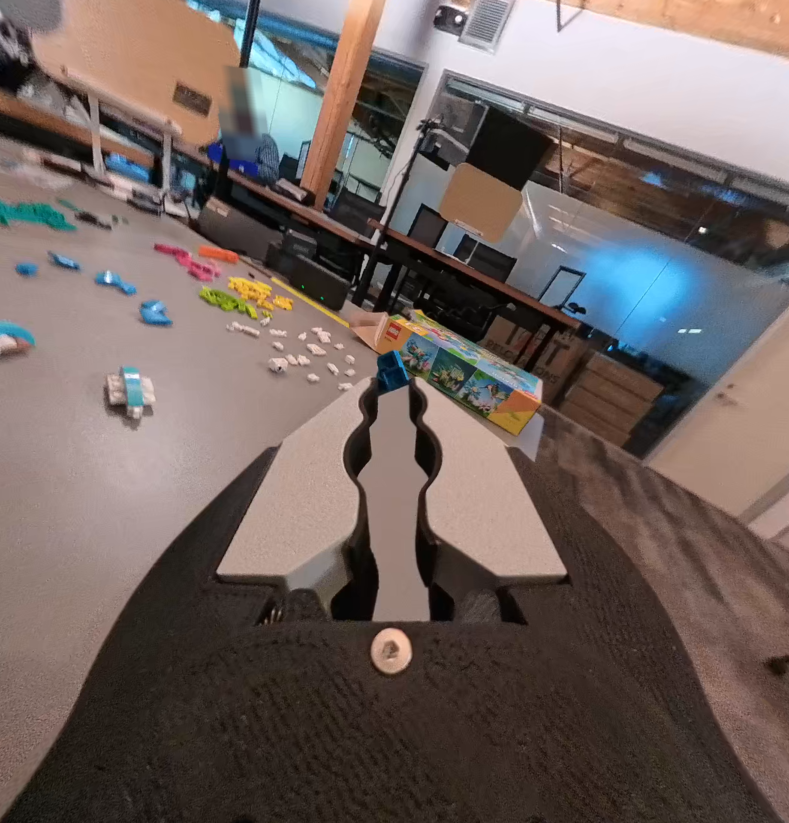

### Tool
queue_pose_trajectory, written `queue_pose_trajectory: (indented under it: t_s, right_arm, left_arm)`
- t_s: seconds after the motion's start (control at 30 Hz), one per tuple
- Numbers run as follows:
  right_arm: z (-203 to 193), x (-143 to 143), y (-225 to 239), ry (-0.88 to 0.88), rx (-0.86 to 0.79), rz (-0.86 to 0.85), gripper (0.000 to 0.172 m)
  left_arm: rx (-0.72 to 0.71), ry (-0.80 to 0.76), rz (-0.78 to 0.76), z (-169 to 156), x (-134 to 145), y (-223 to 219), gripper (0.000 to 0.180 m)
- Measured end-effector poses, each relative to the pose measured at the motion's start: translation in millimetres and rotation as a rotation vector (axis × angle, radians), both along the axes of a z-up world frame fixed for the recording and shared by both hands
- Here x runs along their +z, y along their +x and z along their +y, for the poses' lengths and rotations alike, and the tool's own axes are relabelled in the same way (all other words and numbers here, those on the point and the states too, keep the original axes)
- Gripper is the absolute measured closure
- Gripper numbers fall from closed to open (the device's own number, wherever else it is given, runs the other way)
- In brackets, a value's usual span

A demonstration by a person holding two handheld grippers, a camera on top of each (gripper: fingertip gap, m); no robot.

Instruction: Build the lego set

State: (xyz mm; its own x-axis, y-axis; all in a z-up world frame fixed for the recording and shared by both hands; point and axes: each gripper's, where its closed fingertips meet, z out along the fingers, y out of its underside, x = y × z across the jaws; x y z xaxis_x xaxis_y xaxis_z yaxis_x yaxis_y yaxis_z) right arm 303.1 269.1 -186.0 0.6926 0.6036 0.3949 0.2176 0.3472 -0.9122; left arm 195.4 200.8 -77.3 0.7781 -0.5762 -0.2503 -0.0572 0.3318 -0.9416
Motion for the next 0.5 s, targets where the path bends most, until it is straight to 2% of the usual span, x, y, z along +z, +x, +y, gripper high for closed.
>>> queue_pose_trajectory:
  t_s: [0.1, 0.23, 0.33, 0.4, 0.5]
  right_arm:
    - [-4, -7, -10, 0.058, -0.026, -0.125, 0.158]
    - [1, -12, -17, 0.111, -0.115, -0.300, 0.158]
    - [-6, -1, -45, 0.132, -0.063, -0.438, 0.158]
    - [-10, -4, -72, 0.161, -0.009, -0.626, 0.158]
    - [-7, -24, -106, 0.251, 0.055, -0.967, 0.158]
  left_arm:
    - [-0.025, 0.005, -0.002, -25, 1, -41, 0.096]
    - [0.020, -0.121, -0.042, -40, 4, -110, 0.096]
    - [0.061, -0.132, -0.113, -61, 14, -159, 0.099]
    - [0.099, -0.127, -0.131, -74, 14, -186, 0.100]
    - [0.152, -0.119, -0.139, -95, 15, -213, 0.102]
